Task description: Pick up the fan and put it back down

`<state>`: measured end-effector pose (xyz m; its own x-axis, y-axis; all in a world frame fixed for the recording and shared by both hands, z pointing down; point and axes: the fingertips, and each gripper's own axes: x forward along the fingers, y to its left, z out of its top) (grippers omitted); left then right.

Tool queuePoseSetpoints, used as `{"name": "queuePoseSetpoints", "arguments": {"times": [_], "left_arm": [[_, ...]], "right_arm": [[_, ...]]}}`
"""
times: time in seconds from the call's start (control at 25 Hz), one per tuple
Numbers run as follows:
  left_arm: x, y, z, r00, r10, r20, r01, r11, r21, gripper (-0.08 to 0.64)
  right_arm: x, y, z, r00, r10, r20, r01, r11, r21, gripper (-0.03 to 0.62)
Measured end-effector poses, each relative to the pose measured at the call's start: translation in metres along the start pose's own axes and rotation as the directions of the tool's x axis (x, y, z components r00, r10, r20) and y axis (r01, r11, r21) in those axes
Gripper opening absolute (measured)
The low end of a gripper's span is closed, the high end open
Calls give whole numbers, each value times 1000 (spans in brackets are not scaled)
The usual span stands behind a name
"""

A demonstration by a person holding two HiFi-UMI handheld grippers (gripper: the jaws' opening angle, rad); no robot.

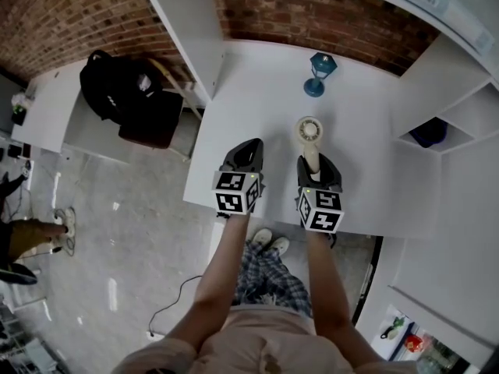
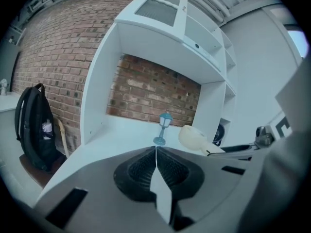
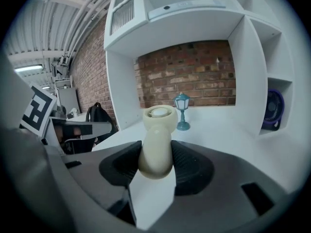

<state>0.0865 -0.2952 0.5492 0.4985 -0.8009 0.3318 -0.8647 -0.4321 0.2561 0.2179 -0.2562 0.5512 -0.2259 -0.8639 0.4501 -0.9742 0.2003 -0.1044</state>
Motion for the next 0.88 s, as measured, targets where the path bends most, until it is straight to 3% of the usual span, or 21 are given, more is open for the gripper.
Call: {"name": "queuePoseSetpoints", "arguments": {"times": [0.2, 0.44, 0.88], "left_arm": [[10, 2, -29, 999, -1, -49, 0, 1000, -15, 29], [18, -2, -46, 997, -10, -78, 8, 1000, -26, 29], [18, -5, -47, 996, -18, -83, 16, 999, -32, 28]], "right_arm": [[22, 0, -42, 992, 13, -128, -11, 1000, 19, 204], [37, -1, -78, 962, 29, -270, -17, 999, 46, 204], [40, -2, -99, 923, 24, -384, -10, 999, 39, 215]]}}
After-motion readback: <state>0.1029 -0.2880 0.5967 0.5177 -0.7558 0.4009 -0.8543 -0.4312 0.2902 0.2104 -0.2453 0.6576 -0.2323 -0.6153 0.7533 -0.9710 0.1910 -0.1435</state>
